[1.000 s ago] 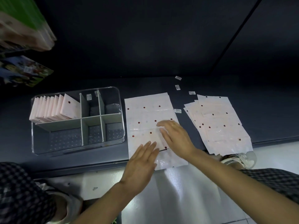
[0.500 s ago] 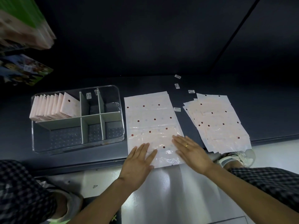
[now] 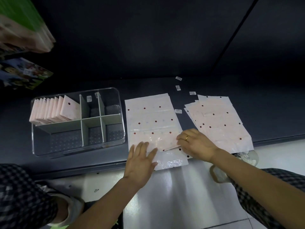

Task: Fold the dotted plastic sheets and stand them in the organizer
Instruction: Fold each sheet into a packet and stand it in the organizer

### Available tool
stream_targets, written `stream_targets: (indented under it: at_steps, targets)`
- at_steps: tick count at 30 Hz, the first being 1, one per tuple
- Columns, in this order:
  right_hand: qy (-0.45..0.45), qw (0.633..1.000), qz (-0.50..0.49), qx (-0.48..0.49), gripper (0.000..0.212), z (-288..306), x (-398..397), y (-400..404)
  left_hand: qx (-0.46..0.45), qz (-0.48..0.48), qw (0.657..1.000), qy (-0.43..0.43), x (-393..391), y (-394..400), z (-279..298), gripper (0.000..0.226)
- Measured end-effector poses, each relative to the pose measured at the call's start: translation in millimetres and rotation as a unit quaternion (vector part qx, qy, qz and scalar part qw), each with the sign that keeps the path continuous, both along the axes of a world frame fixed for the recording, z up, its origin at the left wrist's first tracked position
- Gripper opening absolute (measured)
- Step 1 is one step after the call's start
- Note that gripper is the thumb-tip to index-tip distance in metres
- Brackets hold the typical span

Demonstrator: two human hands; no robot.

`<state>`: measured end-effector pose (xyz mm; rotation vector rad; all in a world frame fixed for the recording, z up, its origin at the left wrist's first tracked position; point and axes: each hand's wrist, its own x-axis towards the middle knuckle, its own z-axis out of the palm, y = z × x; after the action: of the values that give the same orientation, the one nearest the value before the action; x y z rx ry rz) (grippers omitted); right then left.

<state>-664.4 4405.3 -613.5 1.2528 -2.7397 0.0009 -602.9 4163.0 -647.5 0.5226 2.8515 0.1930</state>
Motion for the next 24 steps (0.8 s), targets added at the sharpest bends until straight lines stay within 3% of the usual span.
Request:
stream_targets:
  at_steps: [5,10,16,18,21,24]
  targets:
    - [-0.021,0.996,0.05,-0.073,0.007,19,20,-18,0.002,0.019,1.0,0.006,2,-5,0,0.055]
    - [-0.03,0.992,0.029,-0.121,0.01,32,16,-67,0.098,0.059,0.993,-0.018,8,-13,0,0.049]
    - [-0.218,0.975,-0.031,-0.029,0.026,33,-34,-126,0.261,0.188,0.945,0.063,21,-22,10,0.029]
    - [-0.247,0.968,-0.038,-0.015,0.025,28,-46,-140,0.252,0.146,0.948,0.128,26,-22,13,0.023]
    - [-0.274,0.961,-0.045,-0.013,0.025,21,-55,-150,0.211,-0.02,0.964,0.158,31,-16,12,0.029]
    - [-0.271,0.948,-0.058,-0.154,0.021,19,-53,-148,0.097,-0.057,0.989,0.096,25,-7,9,0.054]
